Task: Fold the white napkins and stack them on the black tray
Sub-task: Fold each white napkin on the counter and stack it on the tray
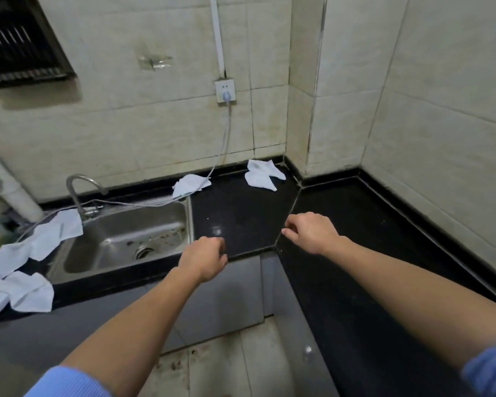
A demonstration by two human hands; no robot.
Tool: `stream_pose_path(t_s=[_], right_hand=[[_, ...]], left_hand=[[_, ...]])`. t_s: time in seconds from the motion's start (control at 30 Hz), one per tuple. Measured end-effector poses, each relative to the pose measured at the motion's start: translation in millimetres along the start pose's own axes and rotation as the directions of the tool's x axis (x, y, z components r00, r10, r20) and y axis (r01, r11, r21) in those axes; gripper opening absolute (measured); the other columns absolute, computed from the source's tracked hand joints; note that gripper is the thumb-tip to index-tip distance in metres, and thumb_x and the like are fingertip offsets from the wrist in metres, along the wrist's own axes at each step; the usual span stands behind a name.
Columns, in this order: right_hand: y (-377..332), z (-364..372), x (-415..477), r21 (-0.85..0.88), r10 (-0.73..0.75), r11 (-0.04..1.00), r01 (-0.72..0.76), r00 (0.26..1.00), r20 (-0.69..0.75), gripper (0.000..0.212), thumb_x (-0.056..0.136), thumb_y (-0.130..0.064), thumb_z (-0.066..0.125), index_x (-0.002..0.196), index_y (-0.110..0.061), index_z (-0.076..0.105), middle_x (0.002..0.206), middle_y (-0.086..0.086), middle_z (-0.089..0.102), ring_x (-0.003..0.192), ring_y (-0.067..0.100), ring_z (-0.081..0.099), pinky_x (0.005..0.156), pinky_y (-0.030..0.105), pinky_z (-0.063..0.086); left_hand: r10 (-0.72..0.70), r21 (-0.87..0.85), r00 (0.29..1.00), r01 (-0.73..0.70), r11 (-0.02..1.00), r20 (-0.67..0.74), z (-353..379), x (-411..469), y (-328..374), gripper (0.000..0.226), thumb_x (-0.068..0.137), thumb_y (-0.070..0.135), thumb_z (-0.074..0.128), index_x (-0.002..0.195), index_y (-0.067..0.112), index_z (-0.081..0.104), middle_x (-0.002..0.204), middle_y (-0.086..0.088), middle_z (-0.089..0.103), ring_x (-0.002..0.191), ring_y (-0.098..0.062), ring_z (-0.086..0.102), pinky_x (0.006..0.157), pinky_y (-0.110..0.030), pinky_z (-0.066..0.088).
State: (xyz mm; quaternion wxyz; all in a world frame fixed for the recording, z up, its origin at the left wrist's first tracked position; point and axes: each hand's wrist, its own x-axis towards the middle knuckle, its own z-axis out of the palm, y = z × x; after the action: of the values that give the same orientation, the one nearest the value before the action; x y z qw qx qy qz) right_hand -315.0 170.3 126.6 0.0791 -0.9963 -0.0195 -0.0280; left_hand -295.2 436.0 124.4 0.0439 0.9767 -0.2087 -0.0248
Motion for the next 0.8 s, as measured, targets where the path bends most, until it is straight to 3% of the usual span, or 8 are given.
stream_pose_path(t_s=[0.17, 0.37, 0.53, 0.8], right_hand=[[-10.1, 9.4, 90.9, 0.003, 0.062, 0.998, -0.062, 0.998, 0.015, 0.029, 0.094, -0.049, 0.047, 0.106, -0.027, 0.062, 0.102, 0.001, 0.068, 0.095, 0.025, 0.063, 0.073, 0.036, 0.048], [-7.0, 20.3, 170.1, 0.008, 0.133, 0.991, -0.133, 0.990, 0.048, 0.029, 0.093, -0.050, 0.046, 0.107, -0.029, 0.061, 0.099, -0.002, 0.067, 0.092, 0.023, 0.063, 0.070, 0.035, 0.047], [29.5, 35.6, 224.7, 0.014, 0.218, 0.975, -0.221, 0.971, 0.098, 0.028, 0.094, -0.051, 0.046, 0.104, -0.029, 0.061, 0.097, -0.003, 0.066, 0.089, 0.020, 0.062, 0.075, 0.036, 0.051], [108.4, 79.3, 315.5, 0.063, 0.270, 0.956, -0.287, 0.944, 0.192, 0.028, 0.093, -0.051, 0.048, 0.105, -0.028, 0.061, 0.095, -0.003, 0.066, 0.087, 0.019, 0.062, 0.075, 0.036, 0.052]], left_hand=[[0.035, -0.011, 0.999, -0.035, 0.999, -0.005, -6.1, 87.4, -50.1, 0.016, 0.087, 0.033, 0.053, 0.094, 0.021, 0.060, 0.103, -0.009, 0.066, 0.096, -0.031, 0.061, 0.073, -0.034, 0.045], [0.108, -0.034, 0.993, -0.106, 0.994, 0.043, -13.0, 188.7, -84.0, 0.009, 0.088, 0.033, 0.052, 0.084, 0.024, 0.051, 0.100, -0.006, 0.066, 0.094, -0.030, 0.061, 0.069, -0.033, 0.040], [0.140, -0.045, 0.987, -0.137, 0.990, 0.081, 8.5, 262.6, -87.5, 0.018, 0.089, 0.035, 0.052, 0.098, 0.021, 0.059, 0.102, -0.006, 0.064, 0.095, -0.029, 0.061, 0.076, -0.035, 0.045], [0.138, -0.081, 0.976, -0.126, 0.989, 0.167, 41.2, 385.8, -73.6, 0.015, 0.087, 0.034, 0.053, 0.094, 0.022, 0.057, 0.102, -0.004, 0.064, 0.094, -0.027, 0.060, 0.076, -0.034, 0.045]])
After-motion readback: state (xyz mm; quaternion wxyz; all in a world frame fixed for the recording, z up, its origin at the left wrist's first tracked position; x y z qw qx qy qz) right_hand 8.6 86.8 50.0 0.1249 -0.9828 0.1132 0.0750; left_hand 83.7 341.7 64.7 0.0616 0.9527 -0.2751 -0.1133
